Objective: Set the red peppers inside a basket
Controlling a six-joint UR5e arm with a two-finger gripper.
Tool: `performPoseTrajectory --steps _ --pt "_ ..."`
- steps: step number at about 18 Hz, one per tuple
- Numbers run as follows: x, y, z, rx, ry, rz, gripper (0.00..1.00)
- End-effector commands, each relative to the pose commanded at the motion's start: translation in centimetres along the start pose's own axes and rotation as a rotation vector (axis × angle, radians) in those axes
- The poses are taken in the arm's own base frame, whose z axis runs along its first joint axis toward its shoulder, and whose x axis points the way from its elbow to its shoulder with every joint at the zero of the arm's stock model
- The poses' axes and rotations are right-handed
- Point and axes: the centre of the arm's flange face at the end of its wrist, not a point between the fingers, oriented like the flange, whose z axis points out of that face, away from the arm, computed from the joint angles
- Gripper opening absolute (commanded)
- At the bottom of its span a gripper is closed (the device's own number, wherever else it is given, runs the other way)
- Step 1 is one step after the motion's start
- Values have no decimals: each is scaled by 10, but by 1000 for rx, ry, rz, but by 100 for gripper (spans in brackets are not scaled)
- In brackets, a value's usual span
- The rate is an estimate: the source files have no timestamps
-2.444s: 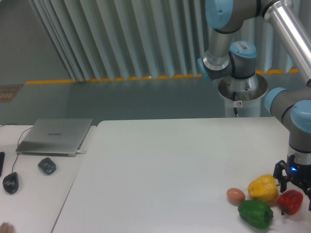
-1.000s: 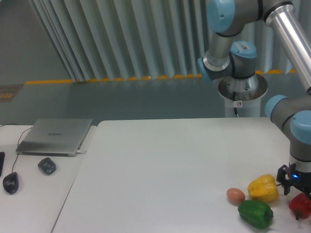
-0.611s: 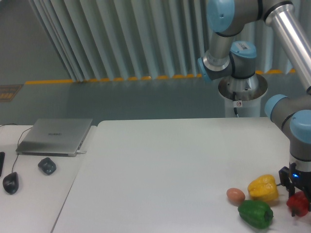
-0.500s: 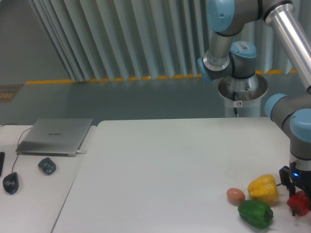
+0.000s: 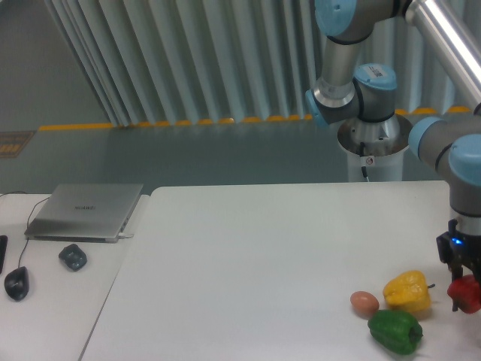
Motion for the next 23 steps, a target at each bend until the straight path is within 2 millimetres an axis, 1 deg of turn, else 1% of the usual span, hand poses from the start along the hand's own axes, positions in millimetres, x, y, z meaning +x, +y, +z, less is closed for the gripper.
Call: performPoseTrajectory --steps 1,3,4,6,7,10,11,12,16,19,20,21,22,23 --pt "-3 13 -6 -3 -9 36 55" --pt "-7 30 -15 -8 -29 146 55" --pt "-12 46 -16 -14 -33 187 55" --pt "-17 72 -19 -22 -38 243 55" --pt "-19 82 -20 -26 -39 251 55" --pt "-23 103 -18 -34 -37 316 55" --pt "-23 110 -15 -36 -29 348 55" --pt "-25 124 -12 -40 -24 353 56" --pt "-27 169 10 -41 14 277 56" --pt "-24 174 21 -38 34 249 57" --pt "-24 187 23 -34 37 230 57" --pt "-24 189 24 -33 37 226 57" --pt "-24 188 24 -33 37 226 62" --pt "-24 186 28 -32 43 228 92"
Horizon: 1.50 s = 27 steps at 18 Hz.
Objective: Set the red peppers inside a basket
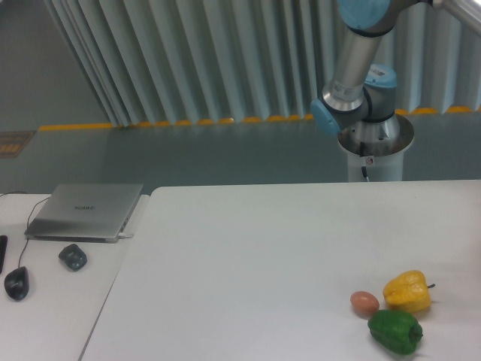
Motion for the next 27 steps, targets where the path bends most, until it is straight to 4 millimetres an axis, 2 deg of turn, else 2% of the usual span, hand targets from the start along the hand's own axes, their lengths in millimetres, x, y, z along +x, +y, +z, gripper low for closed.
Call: performPoseTrajectory --steps 1,7,12,15,16,20,22,27 --pt "2 -1 4 5 8 -1 100" --pt "1 0 -4 6 -14 -3 100" --pt "0 -12 -19 85 -53 -42 100" --pt "-3 -49 -29 102 -61 -56 100" --pt "-5 -69 -31 108 -53 -75 100" --pt "-2 -115 -37 114 -21 -86 100" --pt "2 -145 -34 109 14 -44 100" --pt "19 -169 -31 110 124 -51 100"
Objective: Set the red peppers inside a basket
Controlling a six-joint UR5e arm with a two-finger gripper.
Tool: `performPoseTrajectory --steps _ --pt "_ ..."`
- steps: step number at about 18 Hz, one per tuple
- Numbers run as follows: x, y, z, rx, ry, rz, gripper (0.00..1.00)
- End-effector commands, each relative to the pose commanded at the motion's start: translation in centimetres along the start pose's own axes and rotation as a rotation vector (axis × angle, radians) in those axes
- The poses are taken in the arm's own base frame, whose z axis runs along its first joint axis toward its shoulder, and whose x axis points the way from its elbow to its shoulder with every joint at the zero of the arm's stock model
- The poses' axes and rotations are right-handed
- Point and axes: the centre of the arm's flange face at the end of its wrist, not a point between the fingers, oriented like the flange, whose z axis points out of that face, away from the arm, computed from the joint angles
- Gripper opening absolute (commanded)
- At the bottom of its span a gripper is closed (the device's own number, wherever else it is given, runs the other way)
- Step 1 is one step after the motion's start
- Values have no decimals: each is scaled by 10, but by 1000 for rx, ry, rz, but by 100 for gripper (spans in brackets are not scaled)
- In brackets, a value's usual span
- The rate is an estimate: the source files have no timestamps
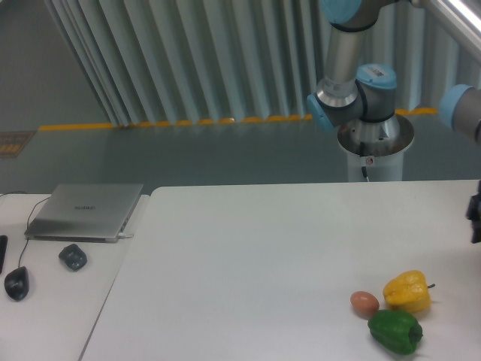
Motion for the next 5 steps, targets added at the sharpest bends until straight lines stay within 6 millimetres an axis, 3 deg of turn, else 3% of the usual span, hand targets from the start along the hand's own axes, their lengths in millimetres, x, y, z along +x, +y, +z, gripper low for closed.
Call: performPoseTrajectory --steps 5 --pt "6 -16 3 -10 10 -33 100"
